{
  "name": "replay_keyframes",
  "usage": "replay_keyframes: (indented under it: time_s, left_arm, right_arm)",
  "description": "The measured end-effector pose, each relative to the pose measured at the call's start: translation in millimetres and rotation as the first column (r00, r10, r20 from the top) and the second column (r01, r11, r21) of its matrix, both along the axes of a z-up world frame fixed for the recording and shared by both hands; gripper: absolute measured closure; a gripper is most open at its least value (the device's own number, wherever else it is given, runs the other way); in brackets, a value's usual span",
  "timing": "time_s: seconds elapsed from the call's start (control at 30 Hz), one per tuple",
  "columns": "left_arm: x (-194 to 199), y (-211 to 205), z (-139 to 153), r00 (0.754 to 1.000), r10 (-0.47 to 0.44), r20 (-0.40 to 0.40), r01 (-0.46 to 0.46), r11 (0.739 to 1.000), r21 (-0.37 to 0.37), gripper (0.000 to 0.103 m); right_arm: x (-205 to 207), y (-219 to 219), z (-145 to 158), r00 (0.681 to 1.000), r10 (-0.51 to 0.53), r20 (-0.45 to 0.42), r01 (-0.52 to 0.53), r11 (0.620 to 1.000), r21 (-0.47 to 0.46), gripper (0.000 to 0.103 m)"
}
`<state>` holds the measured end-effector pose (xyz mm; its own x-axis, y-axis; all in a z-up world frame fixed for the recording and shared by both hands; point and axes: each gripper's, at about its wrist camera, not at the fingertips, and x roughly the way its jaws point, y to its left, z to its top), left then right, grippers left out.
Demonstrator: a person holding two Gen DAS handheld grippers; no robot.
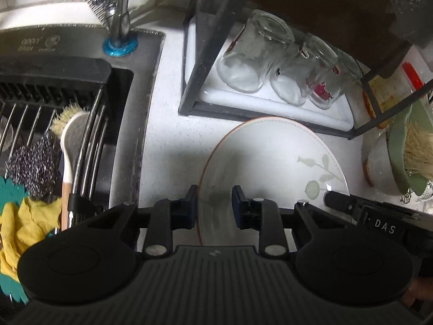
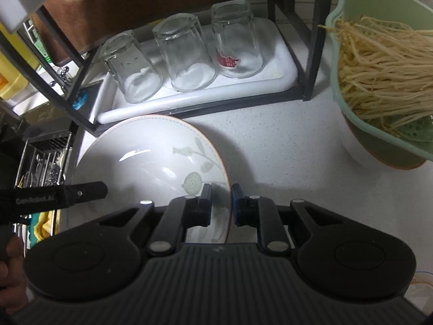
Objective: Organize plates and bowls
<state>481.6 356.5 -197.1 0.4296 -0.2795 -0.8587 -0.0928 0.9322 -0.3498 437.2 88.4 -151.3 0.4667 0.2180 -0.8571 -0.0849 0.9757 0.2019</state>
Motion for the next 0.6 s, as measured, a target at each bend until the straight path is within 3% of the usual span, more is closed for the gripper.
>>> replay_keyframes:
  time_s: [0.1, 0.6]
  left_arm:
    - [0, 8, -3, 1.0, 0.028, -0.009, -0.029, 0.997, -0.065, 0.073]
    - [-16, 15, 17, 0.998, 0.058, -0.029, -0.062, 0.988, -0.139, 0.073]
  right_arm:
    - [4, 0, -1, 1.0, 0.011, 0.001, -0.011, 1.0, -0.002, 0.085]
    - [-9, -11, 12, 0.999, 0.005, -0.035, -0.004, 0.999, 0.047, 0.085]
